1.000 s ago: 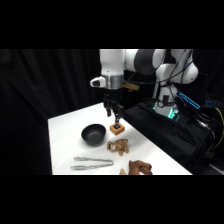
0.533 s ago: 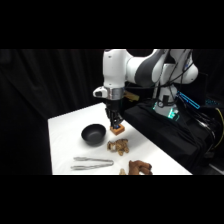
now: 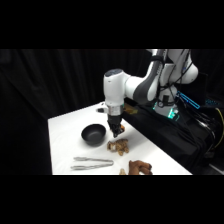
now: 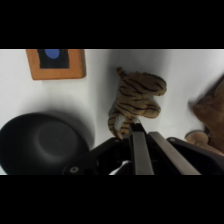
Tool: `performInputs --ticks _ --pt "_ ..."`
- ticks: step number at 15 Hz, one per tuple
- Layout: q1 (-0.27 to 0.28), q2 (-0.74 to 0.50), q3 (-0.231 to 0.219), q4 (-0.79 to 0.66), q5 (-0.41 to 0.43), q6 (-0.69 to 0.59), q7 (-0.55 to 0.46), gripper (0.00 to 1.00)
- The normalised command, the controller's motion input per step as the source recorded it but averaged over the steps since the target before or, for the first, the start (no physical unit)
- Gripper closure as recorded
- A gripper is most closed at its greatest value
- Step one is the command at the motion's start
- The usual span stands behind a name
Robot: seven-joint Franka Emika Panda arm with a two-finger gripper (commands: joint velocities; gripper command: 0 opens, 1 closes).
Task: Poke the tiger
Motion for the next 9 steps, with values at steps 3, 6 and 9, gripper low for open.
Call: performInputs --ticks 3,6,9 --pt "0.093 0.31 -0.050 0.10 -0.107 0.23 0.07 0.96" --pt "0.105 0.30 -0.041 0.11 -0.081 0.22 0.06 0.97" --pt "0.101 0.26 -0.038 0.11 -0.064 0.19 0.05 0.96"
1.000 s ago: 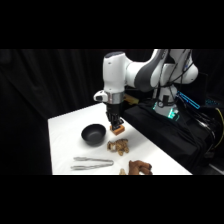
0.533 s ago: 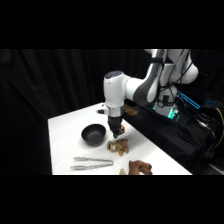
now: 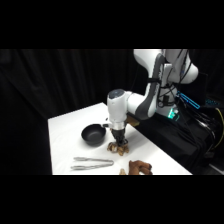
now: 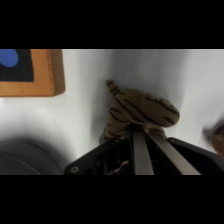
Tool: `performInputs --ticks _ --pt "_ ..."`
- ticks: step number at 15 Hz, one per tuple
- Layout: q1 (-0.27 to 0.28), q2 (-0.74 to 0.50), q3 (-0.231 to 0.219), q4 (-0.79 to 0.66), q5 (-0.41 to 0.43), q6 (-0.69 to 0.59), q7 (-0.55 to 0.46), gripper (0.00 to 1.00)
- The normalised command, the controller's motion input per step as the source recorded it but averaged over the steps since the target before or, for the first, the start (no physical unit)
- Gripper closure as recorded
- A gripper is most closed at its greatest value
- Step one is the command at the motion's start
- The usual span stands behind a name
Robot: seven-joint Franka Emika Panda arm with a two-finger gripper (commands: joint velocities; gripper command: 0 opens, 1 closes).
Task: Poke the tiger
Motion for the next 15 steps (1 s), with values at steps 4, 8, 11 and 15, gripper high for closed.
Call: performInputs --ticks 4,8,11,15 --pt "0.079 0.15 -0.045 0.08 -0.054 0.10 0.03 0.97" --pt "0.059 -0.29 -0.070 -0.13 -0.069 -0.13 0.03 0.98" --pt "0.021 -0.62 -0.057 -0.25 -0.072 -0.36 0.03 0.97" --pt "-0.021 -0.62 -0.015 -0.15 -0.074 -0.43 0.01 0.97"
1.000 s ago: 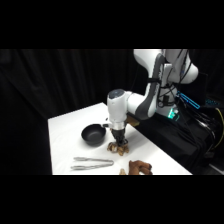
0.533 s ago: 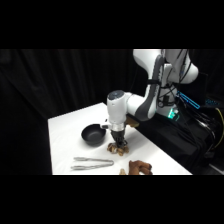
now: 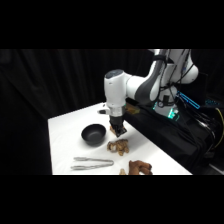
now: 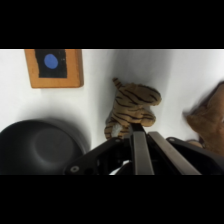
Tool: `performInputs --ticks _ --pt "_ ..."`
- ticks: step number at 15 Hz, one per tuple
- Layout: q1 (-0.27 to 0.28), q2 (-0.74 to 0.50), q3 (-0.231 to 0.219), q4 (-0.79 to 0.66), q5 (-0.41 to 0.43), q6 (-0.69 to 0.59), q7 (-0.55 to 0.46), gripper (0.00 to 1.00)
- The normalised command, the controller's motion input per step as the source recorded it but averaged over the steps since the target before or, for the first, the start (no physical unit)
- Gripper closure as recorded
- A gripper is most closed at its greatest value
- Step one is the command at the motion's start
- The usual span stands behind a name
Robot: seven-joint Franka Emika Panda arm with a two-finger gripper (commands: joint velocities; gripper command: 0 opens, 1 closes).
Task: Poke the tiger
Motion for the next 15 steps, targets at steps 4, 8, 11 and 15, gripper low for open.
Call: performInputs --ticks 4,8,11,15 --pt "-0.032 -0.48 0.016 -0.02 -0.103 -0.41 0.04 0.59" --pt "-0.045 -0.34 0.045 0.06 -0.069 -0.32 0.02 0.26" --pt "-0.039 -0.28 0.070 0.09 -0.113 -0.29 0.10 0.03" --pt "-0.039 -0.20 0.084 0.11 -0.153 -0.24 0.18 0.00"
